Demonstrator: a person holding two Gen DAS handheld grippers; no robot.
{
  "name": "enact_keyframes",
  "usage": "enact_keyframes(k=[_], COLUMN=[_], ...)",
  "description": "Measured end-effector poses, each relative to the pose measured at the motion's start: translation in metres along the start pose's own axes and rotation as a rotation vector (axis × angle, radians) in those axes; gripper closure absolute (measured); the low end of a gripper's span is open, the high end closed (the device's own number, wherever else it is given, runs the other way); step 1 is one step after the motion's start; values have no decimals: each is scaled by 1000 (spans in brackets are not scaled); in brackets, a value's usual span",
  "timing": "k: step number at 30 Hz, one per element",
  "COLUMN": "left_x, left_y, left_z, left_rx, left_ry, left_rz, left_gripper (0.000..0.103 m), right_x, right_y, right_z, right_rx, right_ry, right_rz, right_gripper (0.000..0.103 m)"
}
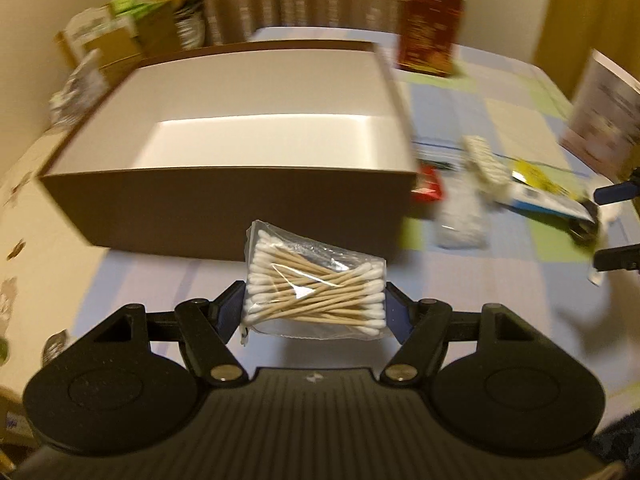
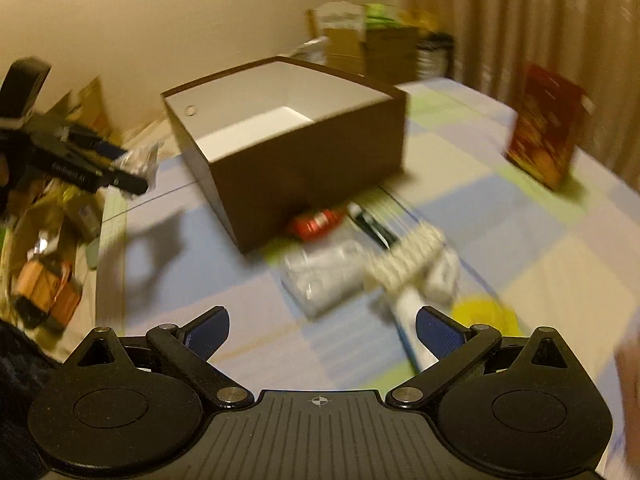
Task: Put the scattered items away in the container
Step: 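Lift the cotton swab bag with the left gripper while the right gripper grasps the red candy packet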
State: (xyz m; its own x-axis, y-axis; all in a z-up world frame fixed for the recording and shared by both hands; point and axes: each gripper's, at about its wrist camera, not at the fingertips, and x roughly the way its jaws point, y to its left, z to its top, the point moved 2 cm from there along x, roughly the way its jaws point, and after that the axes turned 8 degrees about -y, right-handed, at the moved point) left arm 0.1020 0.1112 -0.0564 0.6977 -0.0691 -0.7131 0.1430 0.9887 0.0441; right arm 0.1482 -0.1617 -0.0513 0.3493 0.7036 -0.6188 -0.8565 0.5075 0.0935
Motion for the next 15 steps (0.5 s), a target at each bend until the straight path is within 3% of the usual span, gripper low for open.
enact_keyframes(k=[4, 5, 7, 15], left_x=[0, 1, 2, 9], left_y=[31, 38, 48, 92], left_z=[5, 7, 10, 22], left_rx=[-15, -18, -22, -58], left_ry=[0, 1, 3, 2], left_rz=[37, 40, 43, 55], left_gripper=[36, 36, 36, 36], right_x=[30, 38, 57, 117], right_y=[-2, -2, -4, -13], right_z=[20, 24, 31, 47], right_rx=[-85, -104, -128, -207], right_ry=[-3, 2, 34, 89], right_rz=[68, 86, 115, 163], right_gripper=[0, 15, 25, 25])
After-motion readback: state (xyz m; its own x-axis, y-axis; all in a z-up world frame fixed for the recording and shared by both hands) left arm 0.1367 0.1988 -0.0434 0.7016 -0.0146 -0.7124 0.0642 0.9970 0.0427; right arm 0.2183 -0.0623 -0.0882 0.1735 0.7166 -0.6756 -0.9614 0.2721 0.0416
